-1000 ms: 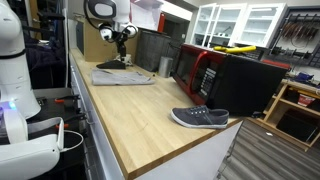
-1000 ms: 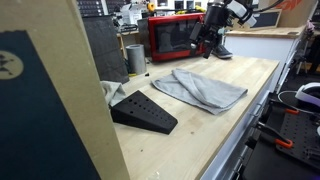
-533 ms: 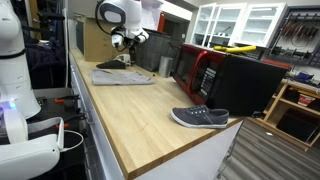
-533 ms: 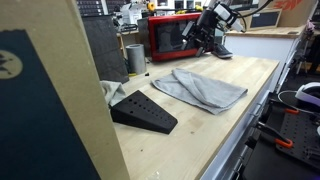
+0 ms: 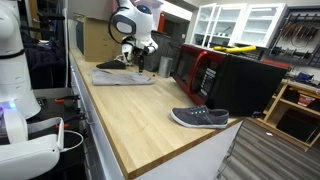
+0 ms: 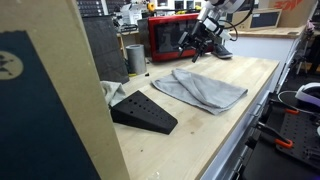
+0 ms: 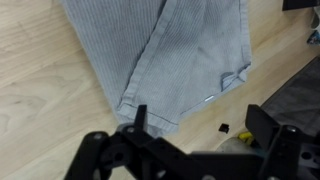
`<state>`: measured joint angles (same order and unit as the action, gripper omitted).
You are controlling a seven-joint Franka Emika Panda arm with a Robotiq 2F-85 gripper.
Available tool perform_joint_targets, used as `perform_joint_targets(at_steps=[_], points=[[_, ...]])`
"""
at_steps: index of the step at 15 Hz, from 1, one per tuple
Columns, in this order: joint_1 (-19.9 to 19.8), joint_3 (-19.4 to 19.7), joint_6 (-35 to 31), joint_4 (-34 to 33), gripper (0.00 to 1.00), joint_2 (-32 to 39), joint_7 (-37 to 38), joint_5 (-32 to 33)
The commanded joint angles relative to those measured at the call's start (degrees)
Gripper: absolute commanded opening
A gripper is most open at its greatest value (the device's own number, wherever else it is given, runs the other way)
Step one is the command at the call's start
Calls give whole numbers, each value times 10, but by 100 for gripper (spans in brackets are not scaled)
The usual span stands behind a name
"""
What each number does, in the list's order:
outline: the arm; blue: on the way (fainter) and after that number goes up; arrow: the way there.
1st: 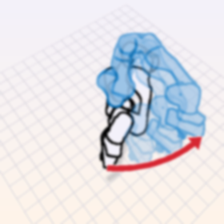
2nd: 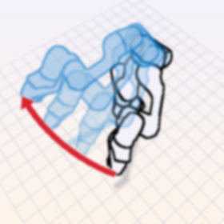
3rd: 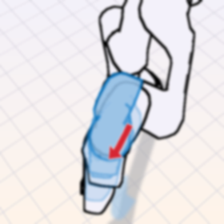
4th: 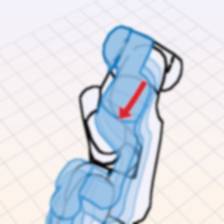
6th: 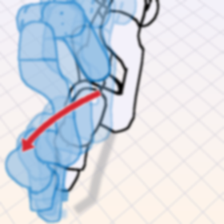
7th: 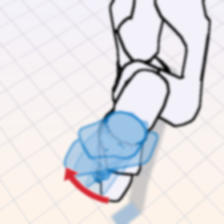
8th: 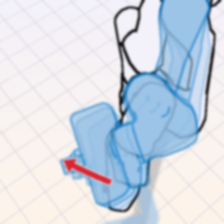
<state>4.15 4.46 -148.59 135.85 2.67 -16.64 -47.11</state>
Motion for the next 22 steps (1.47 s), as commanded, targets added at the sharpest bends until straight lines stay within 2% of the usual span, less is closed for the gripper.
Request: perform_joint_targets(at_steps=[1,11,22], points=[[-32,-16,2,-41,100,46,-13,-4],[-71,-43,4,-83,100,121,-3,8],[-81,-70,7,-97,100,133,-11,-1]])
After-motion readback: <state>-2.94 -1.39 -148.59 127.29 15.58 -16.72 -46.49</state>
